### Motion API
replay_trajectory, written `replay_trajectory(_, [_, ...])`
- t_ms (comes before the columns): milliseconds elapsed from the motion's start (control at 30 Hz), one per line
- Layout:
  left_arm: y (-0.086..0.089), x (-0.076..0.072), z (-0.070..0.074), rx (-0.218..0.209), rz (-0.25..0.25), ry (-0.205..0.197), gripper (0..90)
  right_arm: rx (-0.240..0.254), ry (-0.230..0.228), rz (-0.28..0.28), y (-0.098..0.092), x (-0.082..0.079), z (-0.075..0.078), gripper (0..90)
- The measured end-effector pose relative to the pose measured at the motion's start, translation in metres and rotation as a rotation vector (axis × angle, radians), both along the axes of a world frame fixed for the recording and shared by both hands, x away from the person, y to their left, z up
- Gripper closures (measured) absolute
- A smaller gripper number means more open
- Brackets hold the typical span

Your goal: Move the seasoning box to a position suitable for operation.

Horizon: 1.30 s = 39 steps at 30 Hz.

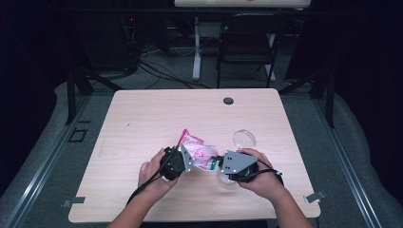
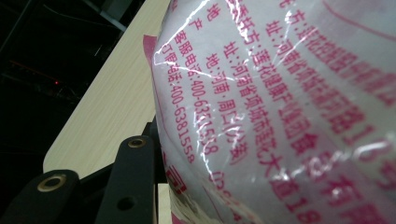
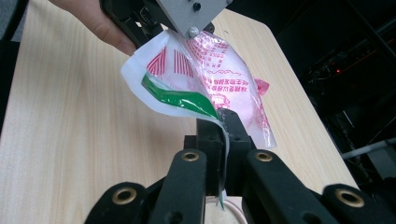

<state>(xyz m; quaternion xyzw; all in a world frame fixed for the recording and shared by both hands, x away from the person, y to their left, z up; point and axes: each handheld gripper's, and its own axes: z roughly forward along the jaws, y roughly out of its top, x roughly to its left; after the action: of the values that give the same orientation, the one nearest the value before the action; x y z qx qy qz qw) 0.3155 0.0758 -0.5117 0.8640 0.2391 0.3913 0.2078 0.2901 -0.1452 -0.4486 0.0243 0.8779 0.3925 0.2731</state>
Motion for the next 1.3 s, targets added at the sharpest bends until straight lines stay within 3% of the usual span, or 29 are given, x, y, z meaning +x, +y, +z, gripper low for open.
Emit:
replay_trajectory(600, [-0.004,-0.005,0.0,0.016,-0.021,-0.074,59.5,0.076,0.099,-0.052,-0.007,0.0,0.004,90.0])
replay_trajectory(1133, [-0.013,-0.012,0.008,0.117,-0.056,-0.172,59.8,0.17,0.147,-0.077,-0.026,0.004,0.005,90.0])
replay_trajectory(1300, [-0.014,-0.013,0.01,0.132,-0.055,-0.191,60.0,0.173,0.144,-0.083,-0.027,0.004,0.005,90.0])
